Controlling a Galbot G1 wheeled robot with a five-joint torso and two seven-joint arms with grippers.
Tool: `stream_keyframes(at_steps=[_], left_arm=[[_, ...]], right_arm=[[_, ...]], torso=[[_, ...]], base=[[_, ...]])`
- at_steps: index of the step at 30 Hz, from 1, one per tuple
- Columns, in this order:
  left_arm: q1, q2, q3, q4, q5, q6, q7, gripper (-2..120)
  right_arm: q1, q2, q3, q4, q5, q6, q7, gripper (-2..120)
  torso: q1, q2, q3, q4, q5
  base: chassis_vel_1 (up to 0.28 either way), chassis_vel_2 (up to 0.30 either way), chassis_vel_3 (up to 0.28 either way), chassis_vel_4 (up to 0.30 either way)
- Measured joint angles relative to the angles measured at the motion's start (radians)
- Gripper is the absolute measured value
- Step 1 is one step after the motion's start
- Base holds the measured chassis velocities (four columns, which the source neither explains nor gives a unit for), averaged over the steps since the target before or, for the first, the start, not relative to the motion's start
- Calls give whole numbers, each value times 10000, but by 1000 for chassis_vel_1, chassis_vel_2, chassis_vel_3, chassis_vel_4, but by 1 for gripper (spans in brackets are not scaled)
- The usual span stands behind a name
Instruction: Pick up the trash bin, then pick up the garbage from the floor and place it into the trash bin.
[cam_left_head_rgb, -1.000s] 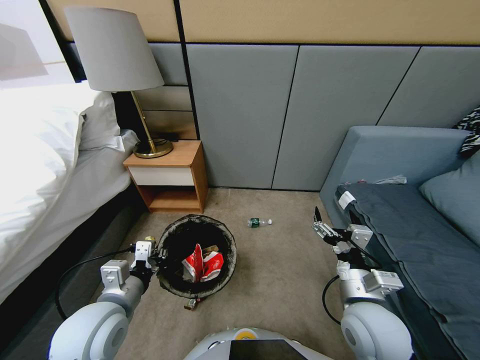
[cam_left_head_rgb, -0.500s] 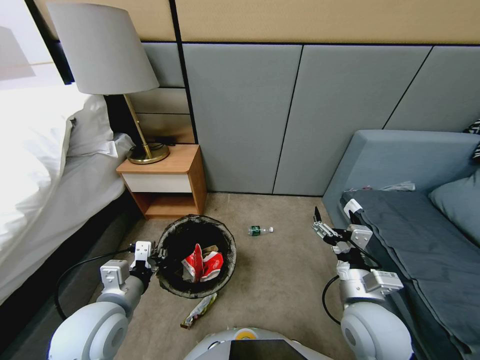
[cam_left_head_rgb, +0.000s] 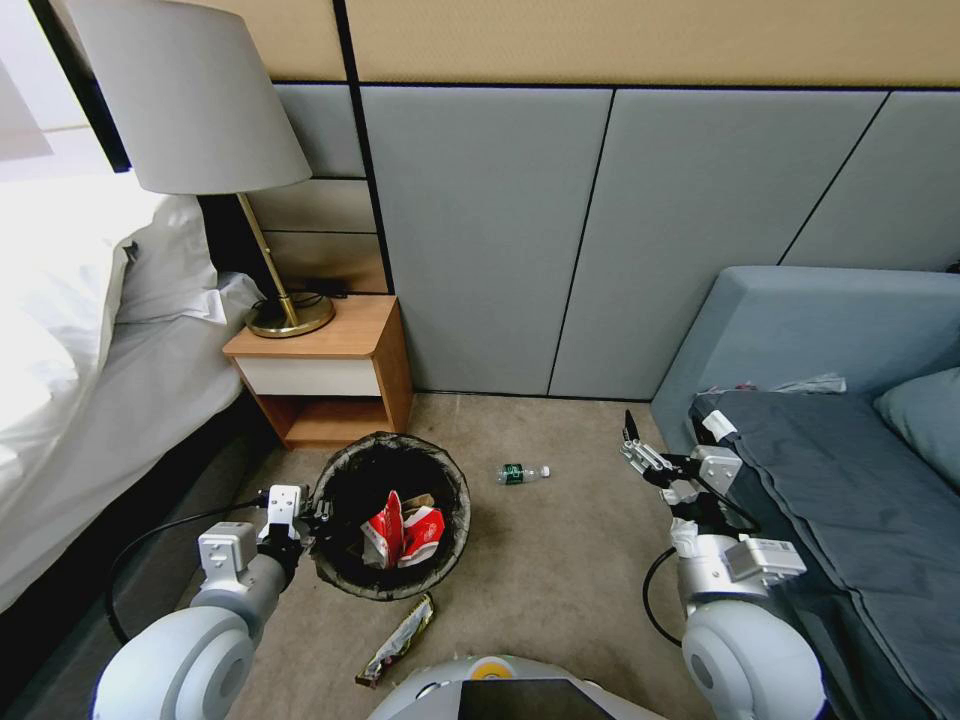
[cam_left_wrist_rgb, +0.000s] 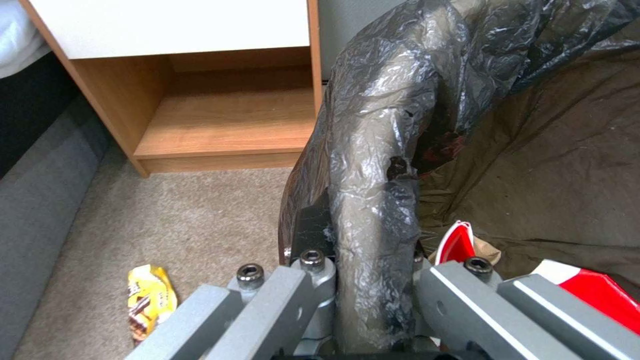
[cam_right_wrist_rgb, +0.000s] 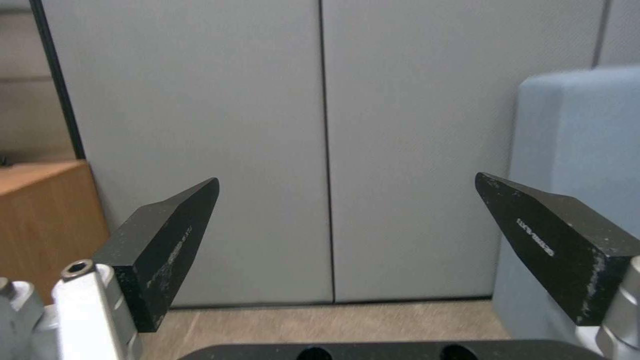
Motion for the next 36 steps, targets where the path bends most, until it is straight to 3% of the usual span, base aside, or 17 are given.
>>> stream_keyframes(at_steps=[10,18,22,26,36], left_arm=[[347,26,-140,0,-50,-110,-31,2],[525,5,-193,0,-78,-204,-29,2],[594,-1,-192,0,-77,-208,-26,2],[627,-19,-174,0,-68,-208,-25,2],[661,27,-162,0,-171,-207,-66,2]], right_arm=[[1030,-642,-214,-1309,819,-87,-523,100],[1837,-1917,-521,-2459,1816,-211,-1458,100],[2656,-2925,-933,-3943,2287,-380,-2596,100],[3561,-3327,-1578,-5398,2397,-441,-3466,100],[5802,-3625,-2920,-8371,2457,-909,-5328,100]], torso=[[0,0,0,0,1],[1,0,0,0,-1],[0,0,0,0,1],[1,0,1,-3,1],[1,0,1,-2,-1]], base=[[0,0,0,0],[0,0,0,0],[0,0,0,0],[0,0,0,0],[0,0,0,0]])
